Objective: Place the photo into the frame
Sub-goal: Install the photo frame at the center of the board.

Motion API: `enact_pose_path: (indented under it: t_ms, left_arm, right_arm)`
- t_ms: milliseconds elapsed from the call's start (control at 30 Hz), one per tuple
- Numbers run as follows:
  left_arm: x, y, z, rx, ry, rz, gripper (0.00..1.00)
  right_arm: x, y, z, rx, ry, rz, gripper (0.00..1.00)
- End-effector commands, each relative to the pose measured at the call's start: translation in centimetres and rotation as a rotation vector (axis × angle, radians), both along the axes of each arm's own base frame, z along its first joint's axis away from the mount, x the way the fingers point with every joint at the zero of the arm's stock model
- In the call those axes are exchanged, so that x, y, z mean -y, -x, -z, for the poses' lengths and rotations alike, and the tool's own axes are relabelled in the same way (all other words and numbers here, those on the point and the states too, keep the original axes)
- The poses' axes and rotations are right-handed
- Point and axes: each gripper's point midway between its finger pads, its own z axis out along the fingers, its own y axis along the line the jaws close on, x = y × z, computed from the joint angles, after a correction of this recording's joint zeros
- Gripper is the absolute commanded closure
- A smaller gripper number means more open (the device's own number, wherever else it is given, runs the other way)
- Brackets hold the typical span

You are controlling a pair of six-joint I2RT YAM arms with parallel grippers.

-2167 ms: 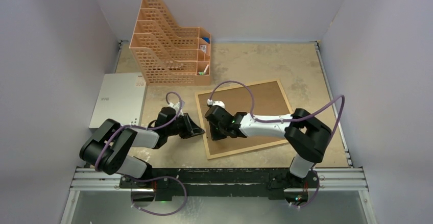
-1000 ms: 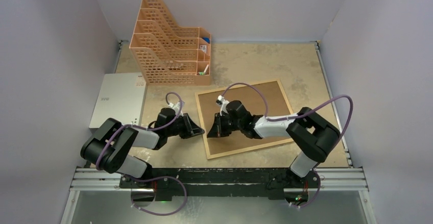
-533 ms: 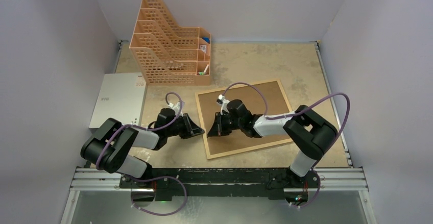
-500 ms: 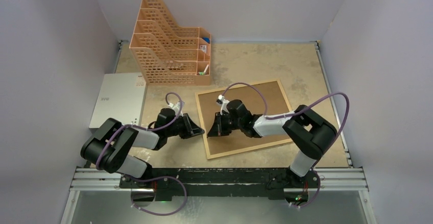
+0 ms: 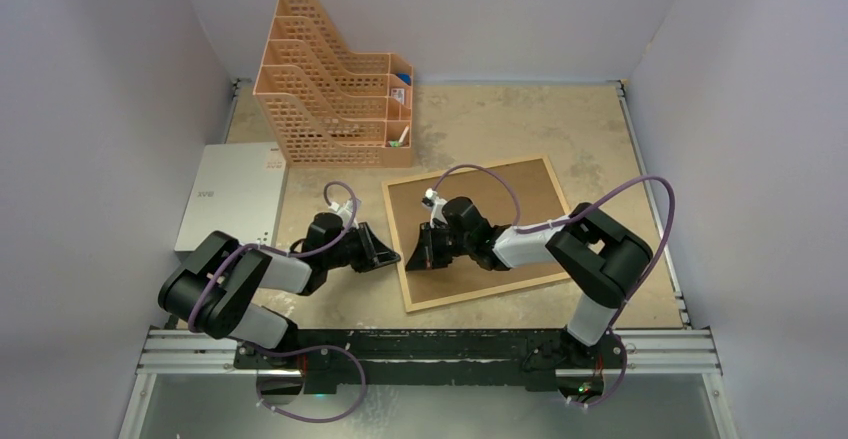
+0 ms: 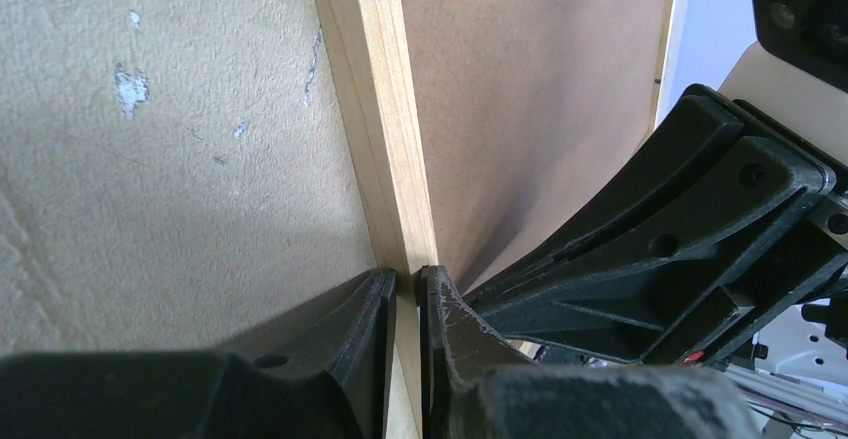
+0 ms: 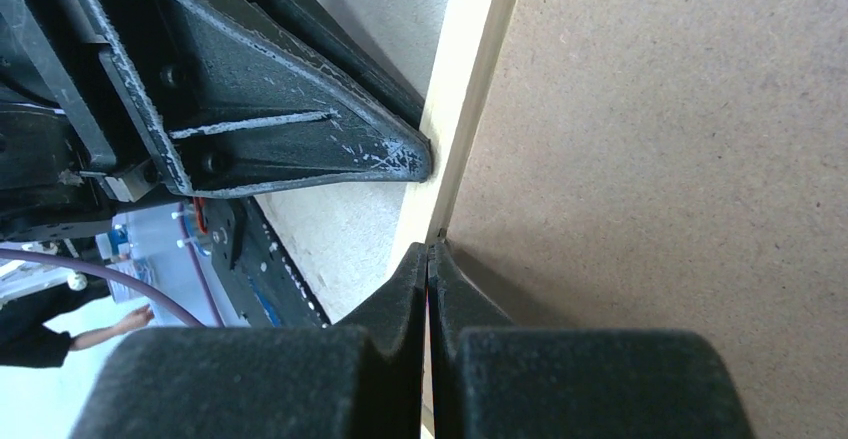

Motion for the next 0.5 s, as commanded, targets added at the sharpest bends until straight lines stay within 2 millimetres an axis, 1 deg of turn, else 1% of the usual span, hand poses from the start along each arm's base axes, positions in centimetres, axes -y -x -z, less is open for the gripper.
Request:
enact_pose_path:
  t_ms: [0,67,200,467]
  left_arm:
    - [-5.4,3.9,7.2,-0.192,-0.296,-0.086,0.91]
    - [-5.4,3.9,7.2,-0.193,-0.295,-0.087,0.91]
    - [-5.5,4.0,7.3,-0.196,-0.296,-0.087,0.91]
    - [-5.5,4.0,7.3,-0.194,-0.297,-0.087,0.91]
  right_arm:
    - [-0.7,-0.3,-2.1,0.049,-0.070,-0.028,1.00]
    - [-0.8,-0.2,-2.3,0.051,-0.080,-0.032,1.00]
    - [-1.0,-0.3,-2.2,0.049,-0.083,-0.028,1.00]
    - [-1.0,-0.9,-1.3,0.043,-0.060,-0.005,1.00]
